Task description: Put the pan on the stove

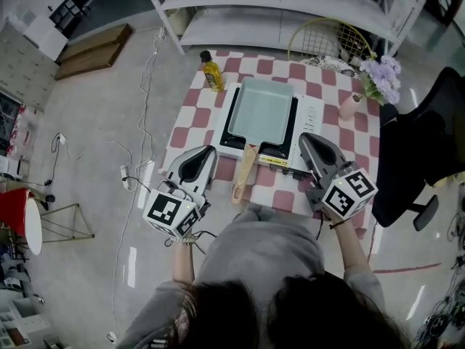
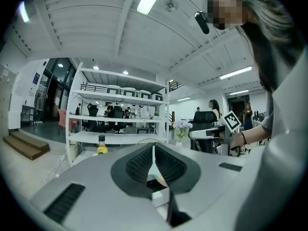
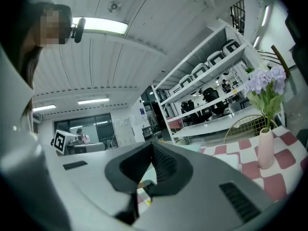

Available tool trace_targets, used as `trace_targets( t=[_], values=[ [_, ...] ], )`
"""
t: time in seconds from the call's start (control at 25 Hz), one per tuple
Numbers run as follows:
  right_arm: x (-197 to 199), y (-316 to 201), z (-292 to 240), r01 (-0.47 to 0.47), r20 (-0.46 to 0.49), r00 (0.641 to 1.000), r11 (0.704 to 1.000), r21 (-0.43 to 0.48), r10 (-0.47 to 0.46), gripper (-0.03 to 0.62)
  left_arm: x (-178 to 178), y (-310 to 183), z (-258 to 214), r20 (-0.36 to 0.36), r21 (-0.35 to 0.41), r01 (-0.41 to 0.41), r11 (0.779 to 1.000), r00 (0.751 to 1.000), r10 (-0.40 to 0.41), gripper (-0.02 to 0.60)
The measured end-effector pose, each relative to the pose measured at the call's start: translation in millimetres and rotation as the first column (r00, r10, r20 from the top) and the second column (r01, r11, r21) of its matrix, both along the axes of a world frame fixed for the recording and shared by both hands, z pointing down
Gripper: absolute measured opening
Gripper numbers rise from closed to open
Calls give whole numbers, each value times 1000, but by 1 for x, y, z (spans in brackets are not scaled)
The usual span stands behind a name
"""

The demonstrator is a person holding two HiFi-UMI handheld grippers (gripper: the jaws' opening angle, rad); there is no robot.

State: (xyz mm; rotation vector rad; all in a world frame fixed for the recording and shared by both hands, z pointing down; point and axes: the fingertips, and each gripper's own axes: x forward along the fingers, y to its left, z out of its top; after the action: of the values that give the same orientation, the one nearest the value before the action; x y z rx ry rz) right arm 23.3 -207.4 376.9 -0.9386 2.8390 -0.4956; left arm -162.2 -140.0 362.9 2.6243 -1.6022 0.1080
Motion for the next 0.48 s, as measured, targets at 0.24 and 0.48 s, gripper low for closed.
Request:
trace_targets(
  t=[0.24, 0.48],
  values=[
    [-4, -2, 0, 6, -39, 999, 999, 48, -4, 23, -1, -2, 2, 18, 8, 3, 1000, 1000, -3, 37],
    [-4, -6, 1, 10, -42, 999, 999, 53, -8, 23, -1, -5, 4, 16, -6, 8, 1000, 1000, -8, 35]
  ],
)
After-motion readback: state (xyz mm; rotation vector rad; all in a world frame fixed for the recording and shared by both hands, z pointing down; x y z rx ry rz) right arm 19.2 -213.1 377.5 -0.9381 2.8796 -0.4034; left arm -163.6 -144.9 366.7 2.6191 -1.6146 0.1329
